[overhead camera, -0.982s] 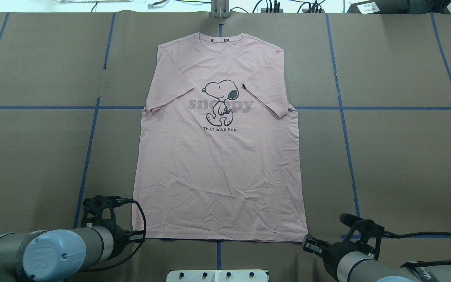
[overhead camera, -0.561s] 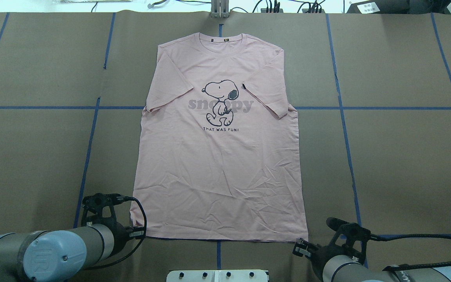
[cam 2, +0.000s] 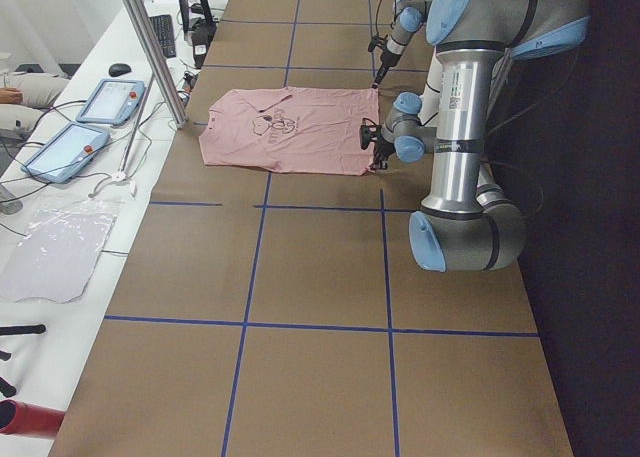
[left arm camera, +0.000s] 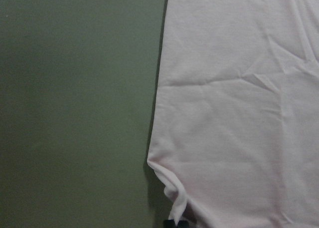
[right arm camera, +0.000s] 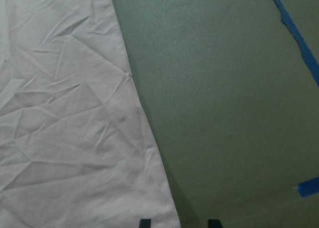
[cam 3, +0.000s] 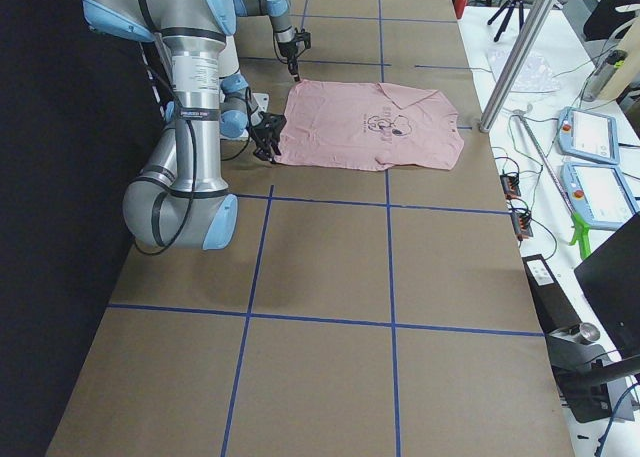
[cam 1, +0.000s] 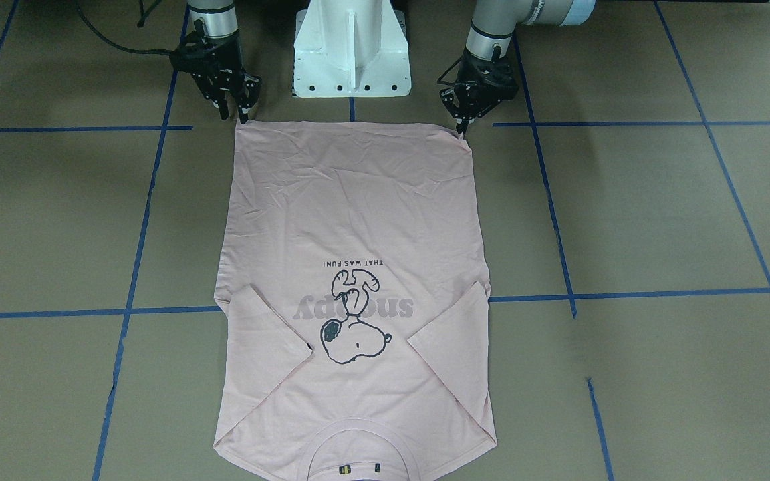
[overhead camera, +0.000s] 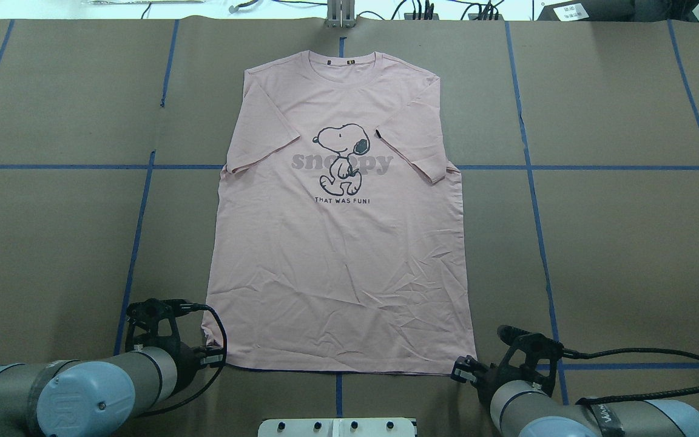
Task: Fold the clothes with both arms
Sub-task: 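Align both grippers on the hem corners and grasp them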
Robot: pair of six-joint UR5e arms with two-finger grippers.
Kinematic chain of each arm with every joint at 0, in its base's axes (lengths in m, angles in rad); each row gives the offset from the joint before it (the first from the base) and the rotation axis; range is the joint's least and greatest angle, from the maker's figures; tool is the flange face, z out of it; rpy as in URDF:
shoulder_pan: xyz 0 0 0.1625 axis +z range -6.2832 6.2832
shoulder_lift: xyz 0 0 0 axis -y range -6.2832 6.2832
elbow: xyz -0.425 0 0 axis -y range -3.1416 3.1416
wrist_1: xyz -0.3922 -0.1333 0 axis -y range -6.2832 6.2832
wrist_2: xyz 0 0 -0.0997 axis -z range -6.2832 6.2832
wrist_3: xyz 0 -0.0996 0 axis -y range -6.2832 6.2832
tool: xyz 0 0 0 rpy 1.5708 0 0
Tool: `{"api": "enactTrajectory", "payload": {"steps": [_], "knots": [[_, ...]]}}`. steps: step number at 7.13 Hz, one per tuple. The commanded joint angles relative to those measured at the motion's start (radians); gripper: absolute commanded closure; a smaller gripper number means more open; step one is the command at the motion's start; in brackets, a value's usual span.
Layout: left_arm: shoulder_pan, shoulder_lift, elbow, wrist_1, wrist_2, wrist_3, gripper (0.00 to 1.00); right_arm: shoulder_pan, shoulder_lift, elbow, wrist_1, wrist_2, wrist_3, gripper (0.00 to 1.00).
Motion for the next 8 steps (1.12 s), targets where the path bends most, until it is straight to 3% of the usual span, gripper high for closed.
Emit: {"api": "enactTrajectory", "payload": {"steps": [1,5,8], "knots": [[0.001,0.000,0.000,0.001,0.007,0.000,1.00,0.013,0.055,-0.044,-0.005,-0.003,-0.012,0.51],[0.000,0.002,-0.018,0.004,0.007,0.002,1.00,0.027,0.051,-0.047,-0.008,0.004,-0.023,0.54],[0.000,0.000,-0.017,0.004,0.007,0.002,1.00,0.024,0.050,-0.045,-0.033,0.007,-0.042,0.50]]}}
